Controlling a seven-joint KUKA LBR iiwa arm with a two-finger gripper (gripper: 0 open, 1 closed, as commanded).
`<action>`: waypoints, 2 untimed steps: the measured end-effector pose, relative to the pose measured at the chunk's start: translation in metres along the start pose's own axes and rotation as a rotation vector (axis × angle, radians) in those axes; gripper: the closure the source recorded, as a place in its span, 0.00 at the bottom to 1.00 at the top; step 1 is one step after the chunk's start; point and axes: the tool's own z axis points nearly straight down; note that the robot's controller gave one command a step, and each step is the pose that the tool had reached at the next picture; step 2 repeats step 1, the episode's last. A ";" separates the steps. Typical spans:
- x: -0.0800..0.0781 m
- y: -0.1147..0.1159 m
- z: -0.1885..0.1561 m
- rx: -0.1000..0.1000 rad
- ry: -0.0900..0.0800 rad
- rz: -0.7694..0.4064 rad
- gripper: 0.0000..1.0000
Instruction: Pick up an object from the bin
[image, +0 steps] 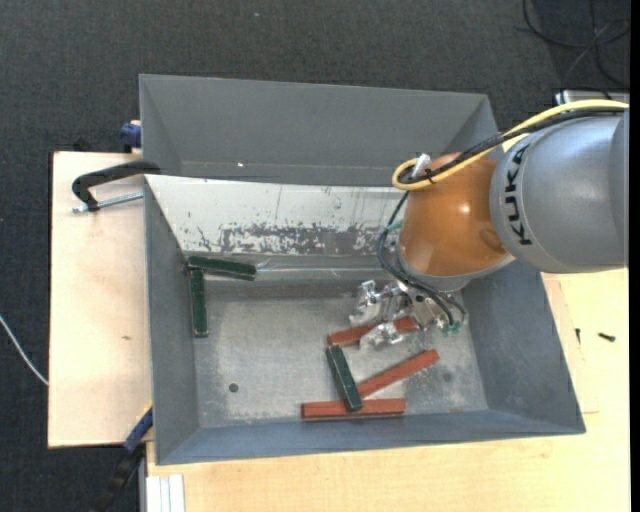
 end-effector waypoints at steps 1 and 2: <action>0.027 0.041 -0.189 0.004 -0.015 -0.043 1.00; 0.027 0.041 -0.189 0.004 -0.015 -0.043 1.00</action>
Offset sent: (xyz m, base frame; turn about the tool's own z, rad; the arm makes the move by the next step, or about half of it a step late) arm 0.0000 0.0000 0.0000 0.0000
